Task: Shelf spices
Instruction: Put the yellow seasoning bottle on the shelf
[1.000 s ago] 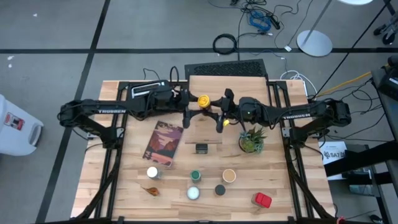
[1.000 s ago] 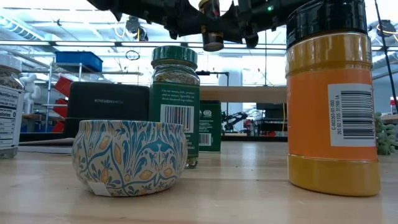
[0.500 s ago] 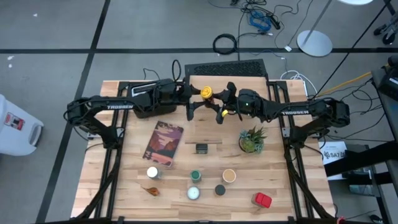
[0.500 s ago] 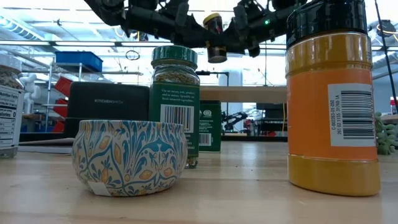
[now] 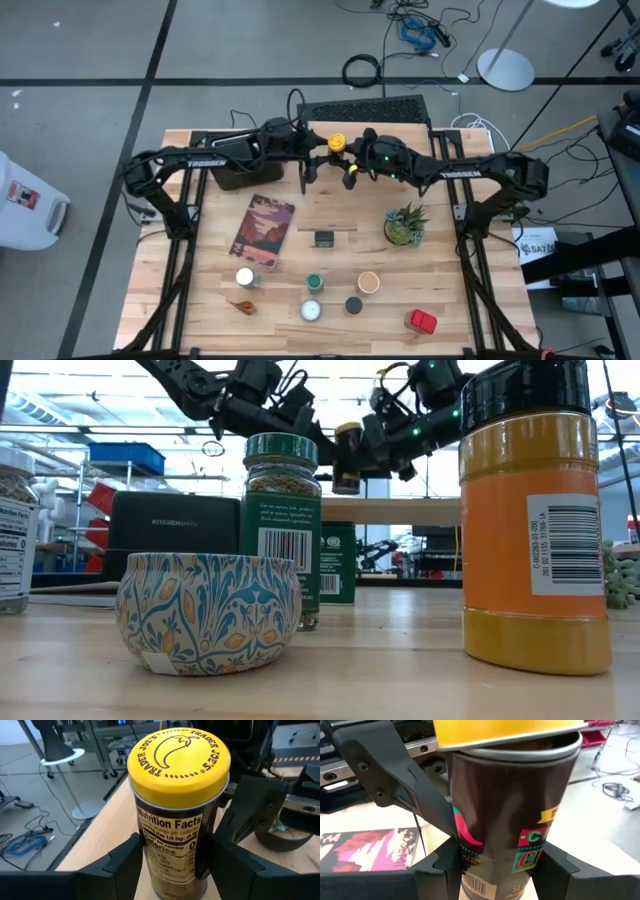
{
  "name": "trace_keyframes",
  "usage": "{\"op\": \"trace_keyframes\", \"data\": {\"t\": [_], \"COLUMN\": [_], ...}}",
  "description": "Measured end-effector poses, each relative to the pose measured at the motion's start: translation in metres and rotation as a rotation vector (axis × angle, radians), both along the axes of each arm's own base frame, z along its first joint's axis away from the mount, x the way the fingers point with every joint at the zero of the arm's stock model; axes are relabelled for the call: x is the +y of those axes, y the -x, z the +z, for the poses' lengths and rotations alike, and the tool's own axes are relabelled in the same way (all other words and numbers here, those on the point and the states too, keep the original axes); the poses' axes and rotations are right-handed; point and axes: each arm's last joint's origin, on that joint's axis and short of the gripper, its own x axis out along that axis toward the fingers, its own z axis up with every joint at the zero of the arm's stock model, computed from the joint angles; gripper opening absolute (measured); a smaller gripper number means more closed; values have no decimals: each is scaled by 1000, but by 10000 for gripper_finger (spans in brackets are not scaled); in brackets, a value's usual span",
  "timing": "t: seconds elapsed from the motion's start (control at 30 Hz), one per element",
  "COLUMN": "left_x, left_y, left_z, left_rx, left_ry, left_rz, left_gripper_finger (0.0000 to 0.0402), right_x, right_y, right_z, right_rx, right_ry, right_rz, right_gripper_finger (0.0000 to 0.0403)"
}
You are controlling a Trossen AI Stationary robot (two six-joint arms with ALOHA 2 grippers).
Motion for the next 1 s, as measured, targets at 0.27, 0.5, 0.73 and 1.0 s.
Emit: {"op": "trace_keyframes", "data": {"t": [0.27,0.5,0.73,1.0], "left_x": [7,10,12,13], "left_y": [1,2,-2,-4], "left_z": [-2,-3,-13,-15], "left_rx": [1,5,28,30], "left_ry": [-4,-5,6,6], "left_rz": [7,9,12,18], "left_gripper_finger": [215,215,215,215], "right_x": [-8,-11,-13,-14], "right_y": [3,5,6,8], "right_z": [-1,-2,-6,-8], "right_rx": [10,22,58,76], "right_ry": [-11,-22,-36,-43], "right_rz": [6,14,6,0], "right_gripper_finger": [169,169,169,169]}}
